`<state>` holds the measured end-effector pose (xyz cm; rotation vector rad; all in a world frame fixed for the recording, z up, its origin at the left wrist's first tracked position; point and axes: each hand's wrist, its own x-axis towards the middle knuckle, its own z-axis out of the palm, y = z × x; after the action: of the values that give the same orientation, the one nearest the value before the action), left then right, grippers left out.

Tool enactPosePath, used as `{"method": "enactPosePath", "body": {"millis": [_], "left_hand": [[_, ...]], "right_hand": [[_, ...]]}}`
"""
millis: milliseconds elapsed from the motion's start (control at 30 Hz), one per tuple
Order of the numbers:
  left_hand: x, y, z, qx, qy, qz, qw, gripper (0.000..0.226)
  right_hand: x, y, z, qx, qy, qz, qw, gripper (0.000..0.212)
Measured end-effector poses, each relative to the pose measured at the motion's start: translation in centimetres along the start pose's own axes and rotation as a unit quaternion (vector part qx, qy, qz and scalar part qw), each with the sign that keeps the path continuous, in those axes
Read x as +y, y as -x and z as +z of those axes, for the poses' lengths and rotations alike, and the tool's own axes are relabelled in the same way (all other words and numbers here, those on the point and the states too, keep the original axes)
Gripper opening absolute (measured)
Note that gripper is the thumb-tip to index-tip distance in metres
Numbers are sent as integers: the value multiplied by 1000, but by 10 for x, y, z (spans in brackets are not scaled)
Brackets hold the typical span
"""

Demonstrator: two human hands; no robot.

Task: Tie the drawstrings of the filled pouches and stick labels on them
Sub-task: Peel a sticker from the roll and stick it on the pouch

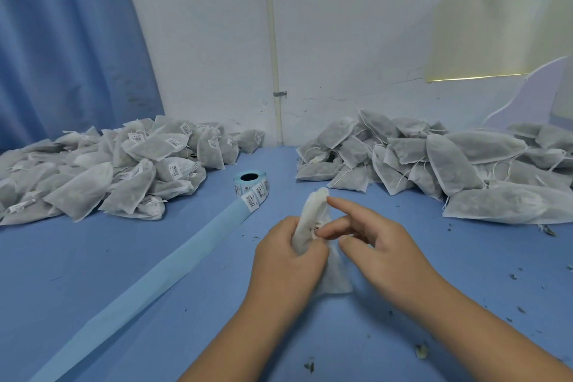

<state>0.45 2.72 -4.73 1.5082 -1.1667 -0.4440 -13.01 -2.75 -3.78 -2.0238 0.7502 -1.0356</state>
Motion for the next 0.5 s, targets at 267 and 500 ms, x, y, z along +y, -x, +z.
{"method": "enactPosePath", "body": {"millis": [267,500], "left_hand": [[2,-4,-8,-57,275,-170,945,23],[-4,-2,-5,-175,194,-94,961,26]], "right_hand": [[-3,-2,3,88,-114,36,989,31],[3,-3,-3,14,-313,210,926,19]]}}
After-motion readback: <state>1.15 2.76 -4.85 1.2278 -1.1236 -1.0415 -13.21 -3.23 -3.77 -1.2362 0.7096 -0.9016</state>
